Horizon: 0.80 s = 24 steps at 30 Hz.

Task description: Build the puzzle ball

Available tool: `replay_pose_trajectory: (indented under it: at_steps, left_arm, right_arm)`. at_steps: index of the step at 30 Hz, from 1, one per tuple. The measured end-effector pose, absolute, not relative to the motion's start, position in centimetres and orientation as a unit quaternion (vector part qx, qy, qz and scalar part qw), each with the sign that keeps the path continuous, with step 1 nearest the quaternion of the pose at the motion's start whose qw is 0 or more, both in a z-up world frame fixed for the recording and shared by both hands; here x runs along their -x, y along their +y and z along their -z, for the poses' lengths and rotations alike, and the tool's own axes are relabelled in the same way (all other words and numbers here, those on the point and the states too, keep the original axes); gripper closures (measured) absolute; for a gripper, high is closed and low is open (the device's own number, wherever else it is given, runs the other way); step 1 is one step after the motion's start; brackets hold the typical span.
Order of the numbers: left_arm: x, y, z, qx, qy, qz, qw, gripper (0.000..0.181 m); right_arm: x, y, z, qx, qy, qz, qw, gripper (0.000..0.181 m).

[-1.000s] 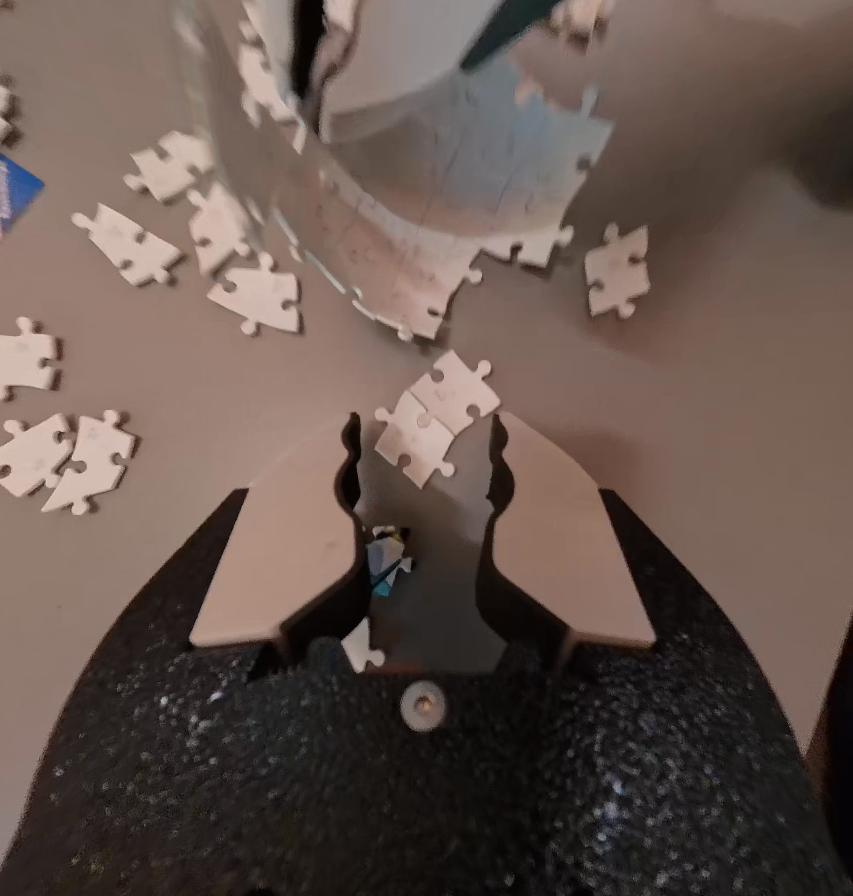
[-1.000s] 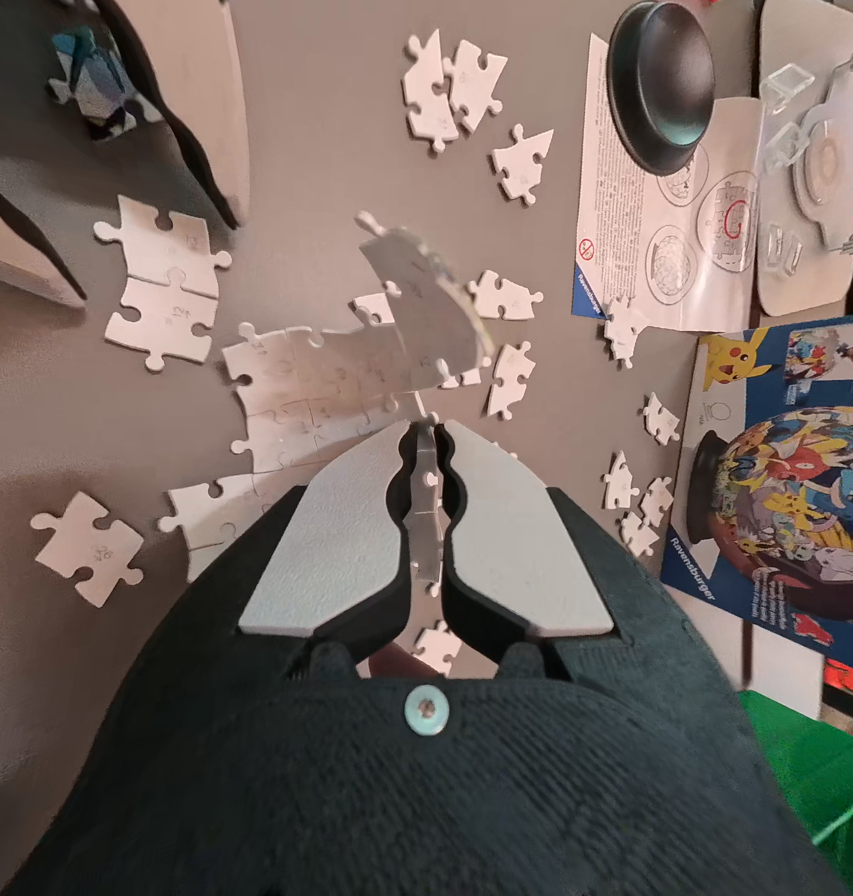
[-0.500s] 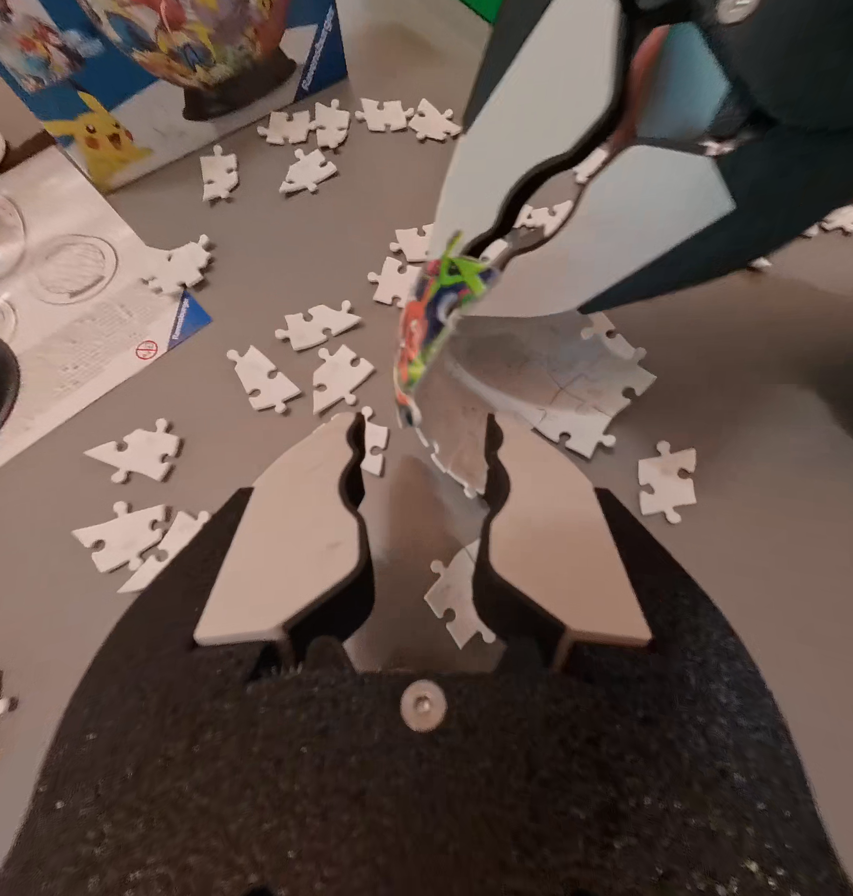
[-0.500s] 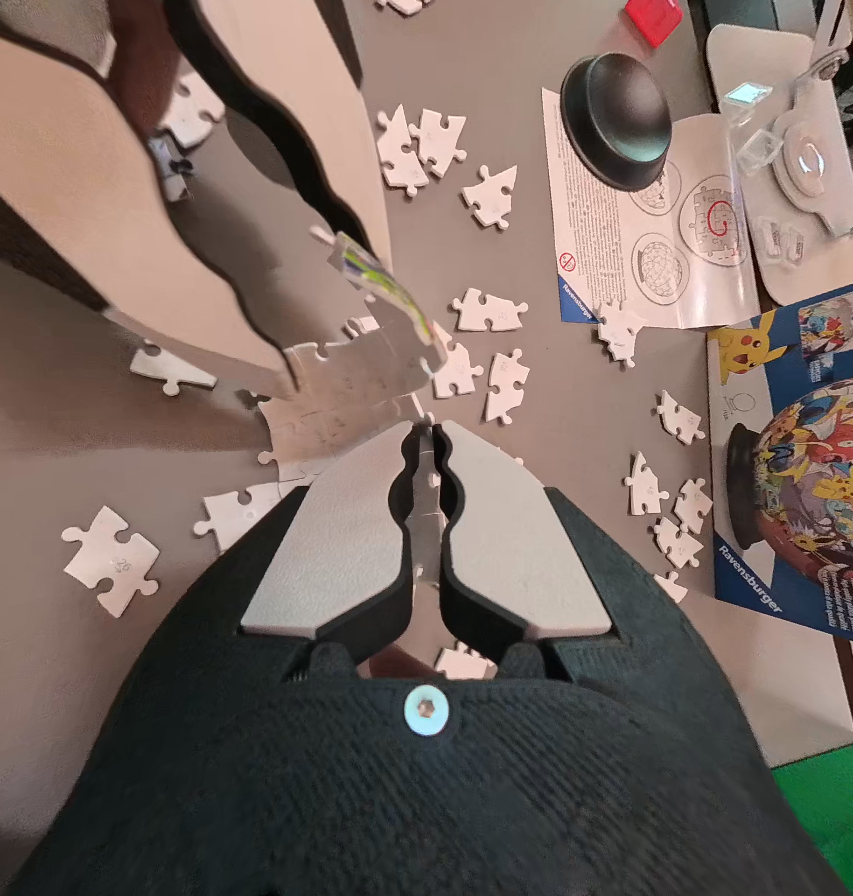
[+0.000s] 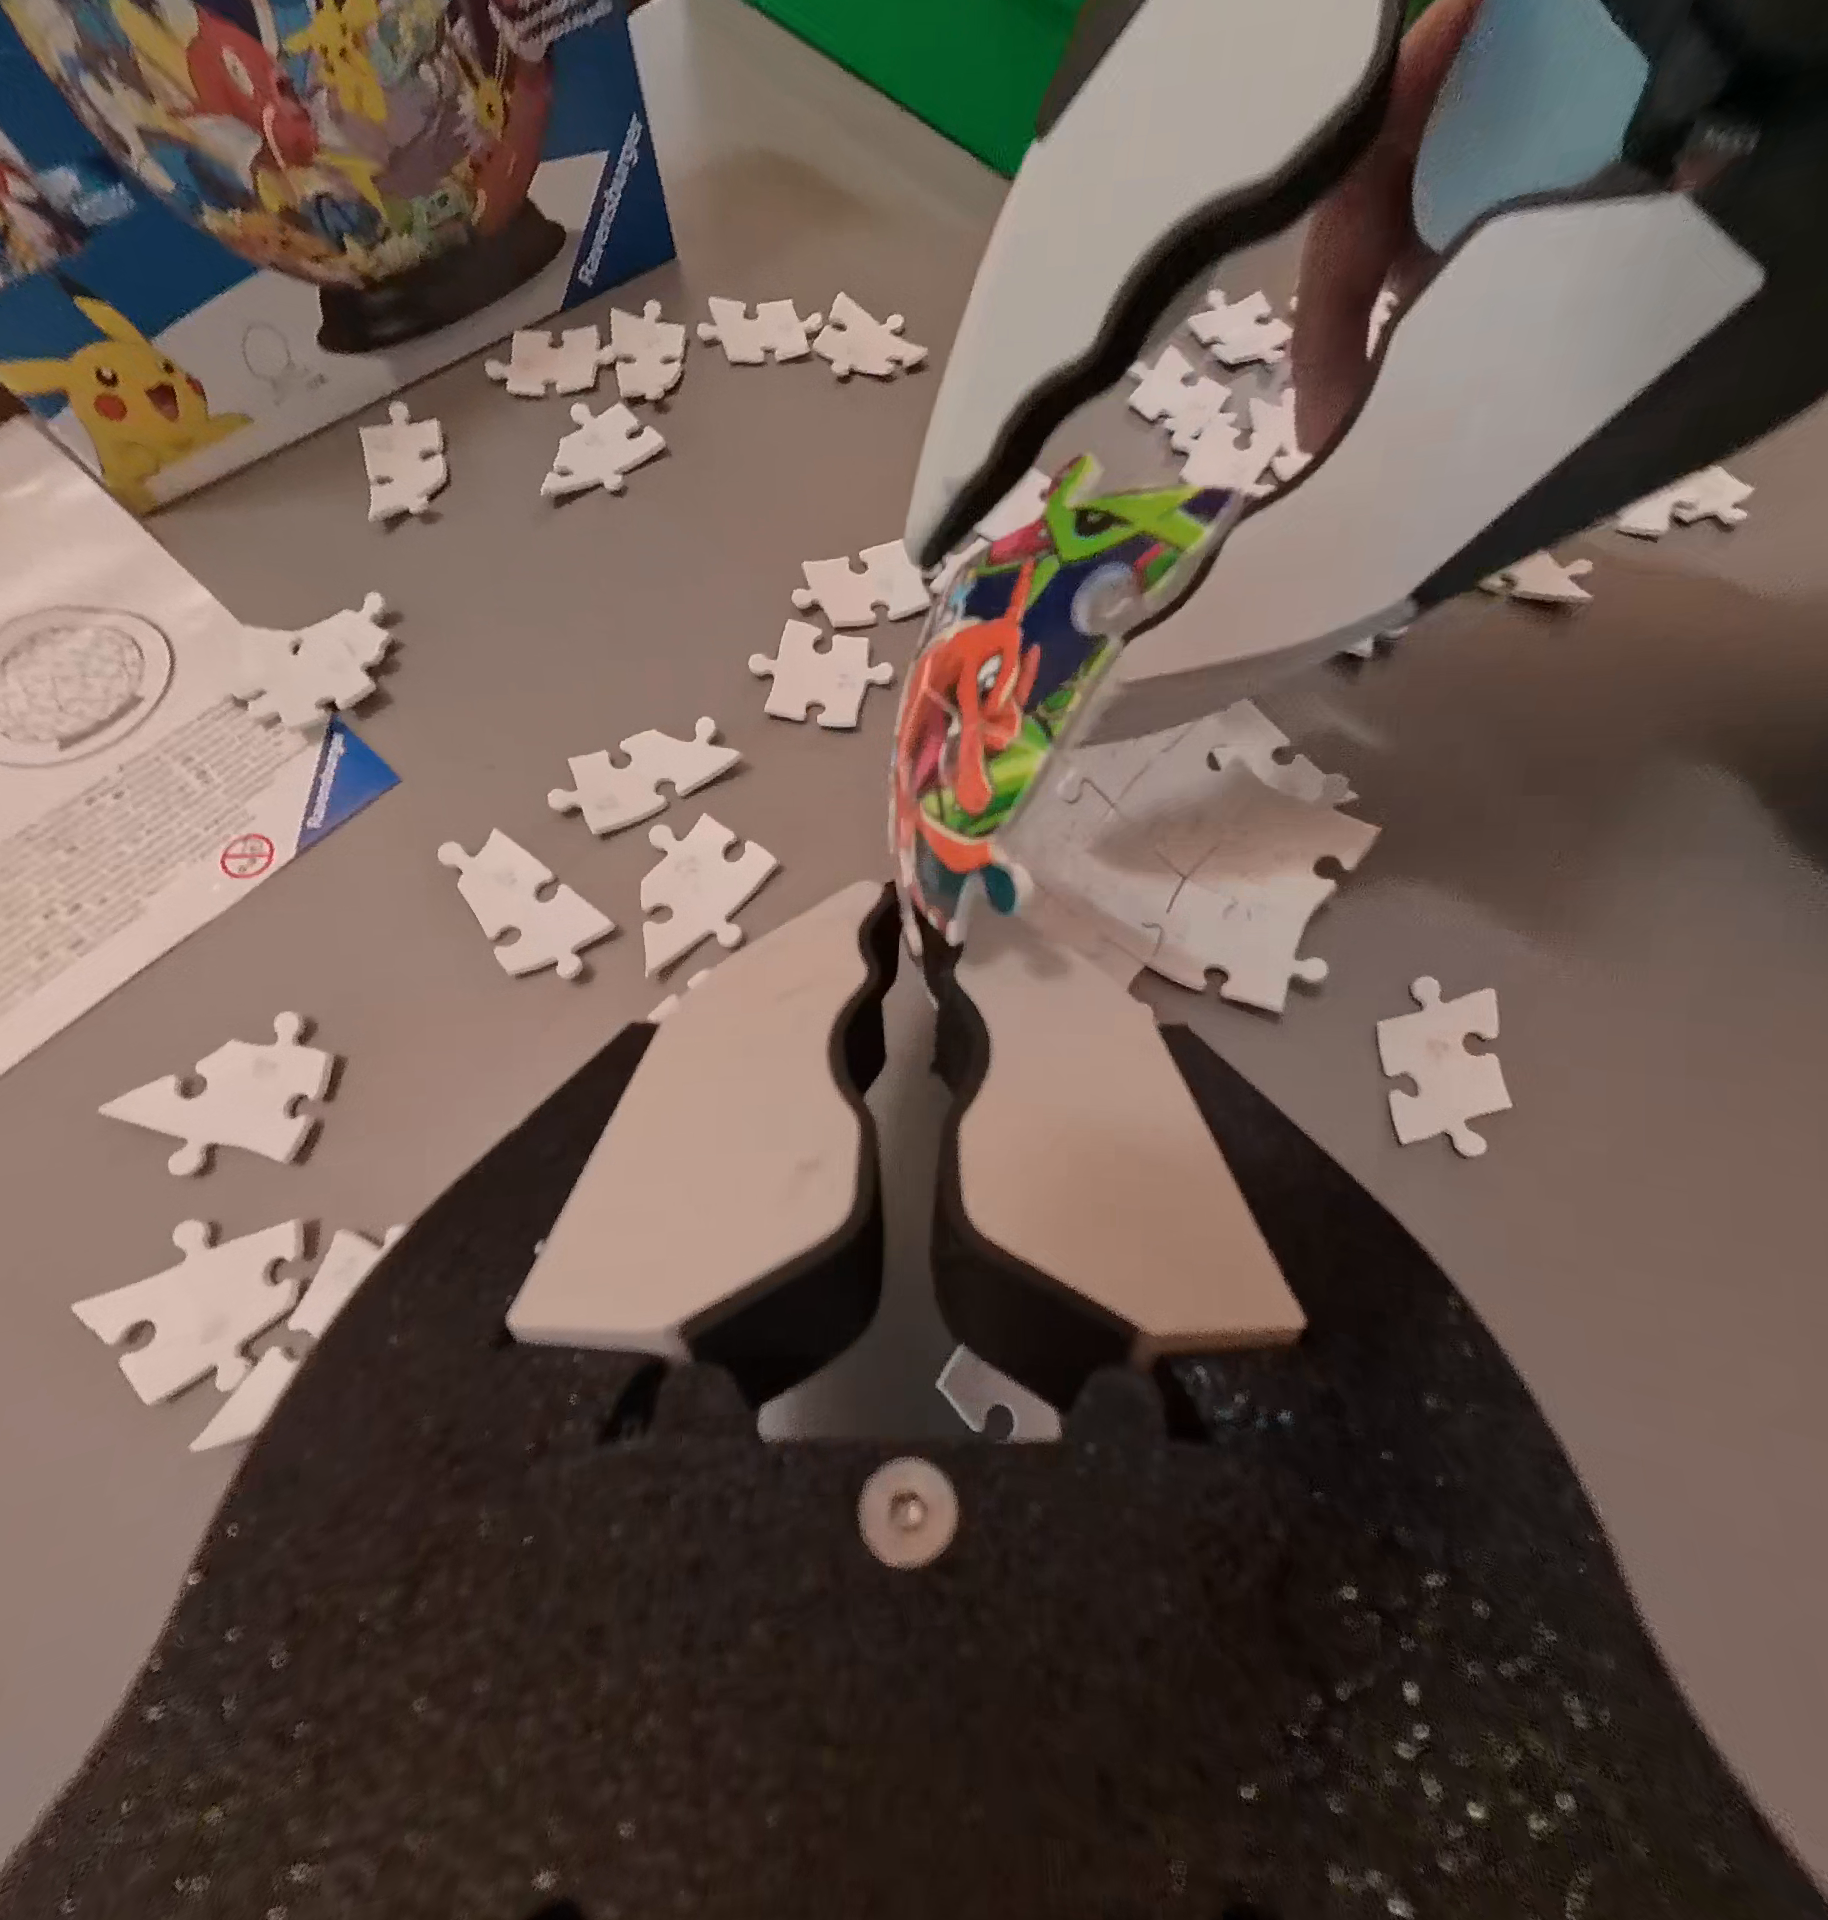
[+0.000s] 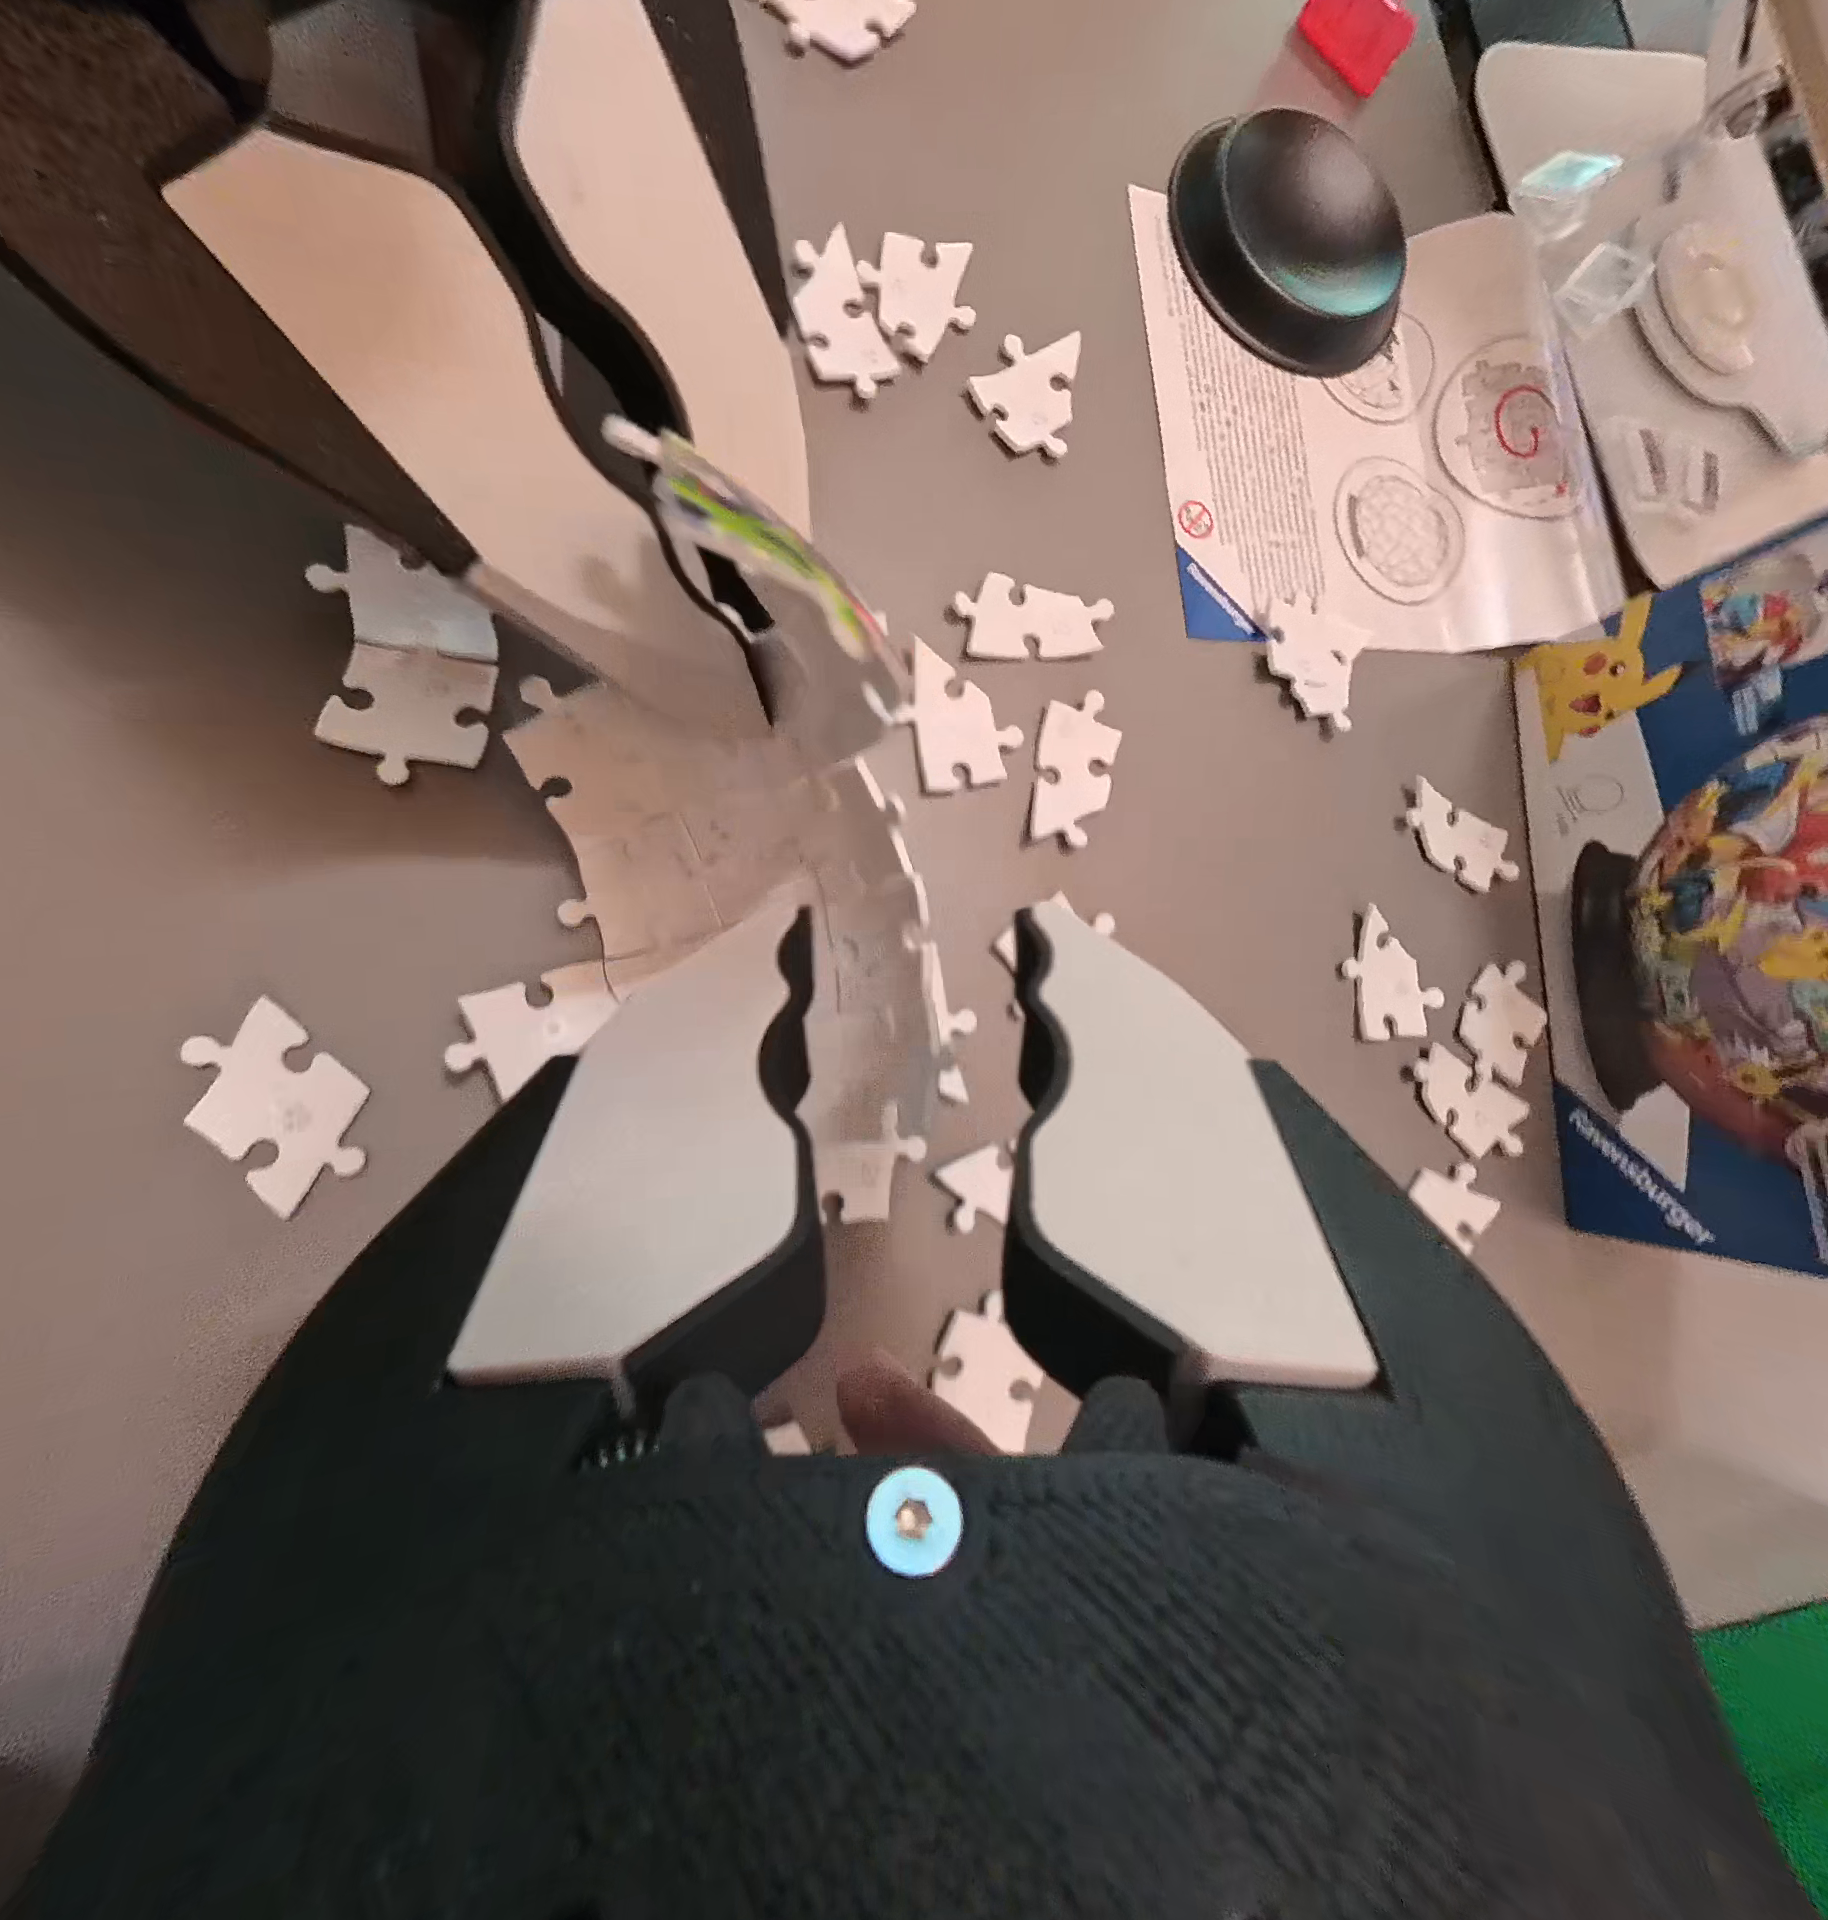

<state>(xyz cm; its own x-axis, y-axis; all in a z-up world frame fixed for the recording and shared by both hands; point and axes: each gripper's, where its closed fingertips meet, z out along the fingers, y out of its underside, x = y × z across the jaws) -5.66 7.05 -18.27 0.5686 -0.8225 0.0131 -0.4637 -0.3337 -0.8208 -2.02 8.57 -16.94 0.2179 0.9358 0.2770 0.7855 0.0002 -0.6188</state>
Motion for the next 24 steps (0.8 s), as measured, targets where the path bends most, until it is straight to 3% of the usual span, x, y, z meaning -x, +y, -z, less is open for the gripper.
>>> replay_pose_trajectory:
  at_steps: [1,4,9,21,24]
  left_arm:
    - [5.6,7.0,18.1,0.778,0.419,0.219,0.413,0.178]
    - [5.6,6.8,17.9,0.757,0.445,0.213,0.429,0.178]
    - [5.7,6.7,17.7,0.735,0.459,0.221,0.448,0.178]
    - [5.6,6.6,17.5,0.715,0.470,0.221,0.468,0.178]
    - [6.1,6.8,17.7,0.729,0.462,0.203,0.463,0.153]
  right_arm:
    - [1.4,8.4,16.8,0.704,-0.608,-0.118,0.349,0.137]
    - [-0.2,7.6,16.5,0.722,-0.574,-0.174,0.344,0.133]
    - [-1.2,6.7,17.1,0.748,-0.506,-0.224,0.366,0.163]
    - [-0.5,6.5,18.0,0.764,-0.456,-0.235,0.390,0.178]
    - [-0.4,6.5,17.7,0.769,-0.429,-0.231,0.414,0.178]
